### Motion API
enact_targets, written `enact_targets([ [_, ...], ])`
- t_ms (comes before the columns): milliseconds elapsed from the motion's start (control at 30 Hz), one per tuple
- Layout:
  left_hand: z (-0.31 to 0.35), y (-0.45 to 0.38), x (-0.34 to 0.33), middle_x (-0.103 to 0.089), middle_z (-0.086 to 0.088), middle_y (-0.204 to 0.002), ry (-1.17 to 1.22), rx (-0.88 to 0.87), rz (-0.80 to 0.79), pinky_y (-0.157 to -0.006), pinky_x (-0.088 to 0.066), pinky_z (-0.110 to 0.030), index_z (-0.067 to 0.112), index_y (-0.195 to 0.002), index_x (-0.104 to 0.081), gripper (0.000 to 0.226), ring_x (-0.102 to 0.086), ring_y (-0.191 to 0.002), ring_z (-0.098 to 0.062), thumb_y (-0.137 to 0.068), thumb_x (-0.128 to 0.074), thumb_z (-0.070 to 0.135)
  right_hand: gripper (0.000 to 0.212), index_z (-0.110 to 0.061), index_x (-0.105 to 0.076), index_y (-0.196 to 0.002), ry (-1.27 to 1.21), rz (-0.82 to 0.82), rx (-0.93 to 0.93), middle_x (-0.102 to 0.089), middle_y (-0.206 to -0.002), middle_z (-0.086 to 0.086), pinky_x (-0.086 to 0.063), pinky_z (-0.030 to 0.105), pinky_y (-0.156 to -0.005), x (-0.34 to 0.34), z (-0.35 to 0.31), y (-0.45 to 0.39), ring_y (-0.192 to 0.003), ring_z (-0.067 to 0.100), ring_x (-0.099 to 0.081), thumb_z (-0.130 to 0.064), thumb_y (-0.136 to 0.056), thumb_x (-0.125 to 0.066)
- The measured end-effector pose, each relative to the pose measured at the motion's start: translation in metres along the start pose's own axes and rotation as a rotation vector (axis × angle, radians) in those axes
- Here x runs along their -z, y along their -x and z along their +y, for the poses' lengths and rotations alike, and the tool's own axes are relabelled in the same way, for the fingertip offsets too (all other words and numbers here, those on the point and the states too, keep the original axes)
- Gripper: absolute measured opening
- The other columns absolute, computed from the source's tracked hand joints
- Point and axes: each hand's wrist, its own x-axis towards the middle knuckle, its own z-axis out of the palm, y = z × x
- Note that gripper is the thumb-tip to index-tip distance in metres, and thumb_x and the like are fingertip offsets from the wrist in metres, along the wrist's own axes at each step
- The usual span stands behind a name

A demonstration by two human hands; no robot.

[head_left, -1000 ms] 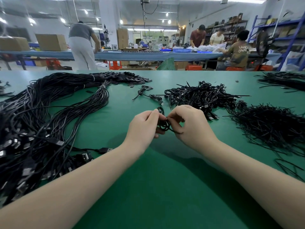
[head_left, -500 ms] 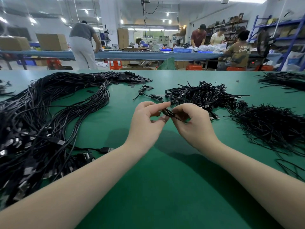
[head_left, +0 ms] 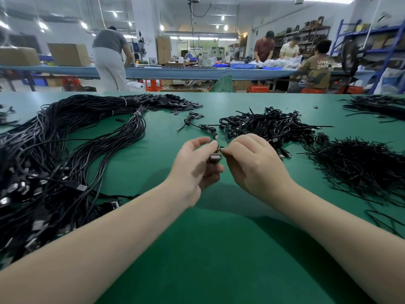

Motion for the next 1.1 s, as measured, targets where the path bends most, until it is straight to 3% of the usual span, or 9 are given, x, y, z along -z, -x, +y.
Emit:
enact_targets([
  [67, 0.002, -0.001, -0.001, -0.056, 0.009, -0.05, -0.034, -0.016, -0.039, -0.042, -0.044, -0.017, 0.03, -0.102, -0.057, 0.014, -0.056, -0.042, -0.011, -0.096, -0.051, 0.019, 0.006, 0.006, -0.067, -0.08, -0.023, 0.038, -0.063, -0.063, -0.075, 0.016, -0.049, 0.039, -0.064, 0.0, 0.0, 0.001, -0.068, 0.034, -0.059, 0.006, -0.082, -0.061],
  [200, -0.002, -0.003, 0.004, -0.062, 0.008, -0.062, -0.214, -0.195, -0.043, -0.046, -0.046, -0.021, 0.045, -0.102, -0.062, 0.043, -0.061, -0.048, -0.014, -0.092, -0.042, 0.008, 0.003, 0.002, -0.067, -0.083, -0.169, 0.07, -0.289, -0.063, -0.078, 0.009, -0.043, 0.026, -0.071, -0.003, -0.003, 0.005, -0.075, 0.025, -0.057, 0.003, -0.082, -0.065],
  [333, -0.004, -0.003, 0.006, -0.066, 0.012, -0.075, -0.259, -0.243, -0.092, -0.045, -0.045, -0.018, 0.038, -0.088, -0.072, 0.048, -0.068, -0.058, -0.014, -0.099, -0.038, 0.007, 0.004, -0.002, -0.069, -0.084, -0.217, 0.075, -0.397, -0.063, -0.078, 0.003, -0.04, 0.019, -0.07, -0.007, -0.001, 0.006, -0.074, 0.013, -0.053, 0.001, -0.082, -0.067],
  [500, -0.008, -0.003, 0.005, -0.067, 0.002, -0.108, -0.269, -0.267, -0.09, -0.055, -0.052, -0.019, 0.028, -0.103, -0.07, 0.041, -0.071, -0.075, -0.012, -0.099, -0.041, -0.001, 0.006, -0.002, -0.069, -0.083, -0.198, 0.075, -0.401, -0.065, -0.076, 0.004, -0.044, 0.019, -0.069, -0.009, 0.002, 0.008, -0.072, 0.013, -0.055, 0.002, -0.08, -0.068],
  [600, -0.009, -0.009, 0.013, -0.061, 0.0, -0.115, -0.542, -0.393, 0.009, -0.08, -0.054, -0.023, 0.032, -0.107, -0.068, 0.038, -0.065, -0.093, -0.011, -0.093, -0.054, -0.001, 0.006, -0.005, -0.07, -0.083, -0.217, 0.069, -0.431, -0.066, -0.075, 0.002, -0.041, 0.011, -0.07, -0.009, 0.002, 0.008, -0.071, 0.009, -0.053, 0.001, -0.08, -0.068],
  [667, -0.008, -0.012, 0.02, -0.046, 0.006, -0.124, -0.809, -0.498, 0.089, -0.098, -0.044, -0.024, 0.034, -0.109, -0.067, 0.036, -0.05, -0.115, -0.01, -0.088, -0.064, 0.005, 0.007, -0.005, -0.07, -0.081, -0.229, 0.063, -0.424, -0.065, -0.074, 0.002, -0.041, 0.009, -0.069, -0.01, 0.002, 0.009, -0.07, 0.008, -0.053, 0.002, -0.079, -0.069],
  [733, -0.007, -0.013, 0.024, -0.045, 0.006, -0.133, -0.967, -0.566, 0.115, -0.105, -0.036, -0.026, 0.028, -0.114, -0.069, 0.035, -0.041, -0.126, -0.01, -0.085, -0.069, 0.01, 0.007, -0.004, -0.07, -0.081, -0.25, 0.058, -0.421, -0.064, -0.073, 0.001, -0.04, 0.008, -0.068, -0.01, 0.0, 0.009, -0.069, 0.006, -0.051, 0.002, -0.079, -0.069],
  [900, -0.01, -0.013, 0.027, -0.06, 0.009, -0.128, -1.045, -0.678, 0.121, -0.097, -0.024, 0.0, 0.022, -0.118, -0.068, 0.034, -0.047, -0.119, 0.0, -0.084, -0.071, 0.017, 0.007, -0.006, -0.069, -0.08, -0.292, 0.078, -0.45, -0.061, -0.073, -0.003, -0.04, 0.006, -0.068, -0.008, -0.002, 0.007, -0.07, 0.005, -0.051, 0.002, -0.08, -0.069],
  [1100, -0.013, -0.01, 0.028, -0.069, 0.009, -0.105, -0.913, -0.668, 0.054, -0.088, -0.047, -0.026, 0.035, -0.111, -0.059, 0.026, -0.06, -0.101, 0.003, -0.087, -0.065, 0.026, 0.008, -0.008, -0.07, -0.08, -0.32, 0.097, -0.487, -0.059, -0.072, -0.008, -0.038, 0.003, -0.067, -0.003, -0.005, 0.001, -0.071, 0.003, -0.051, 0.0, -0.081, -0.069],
])
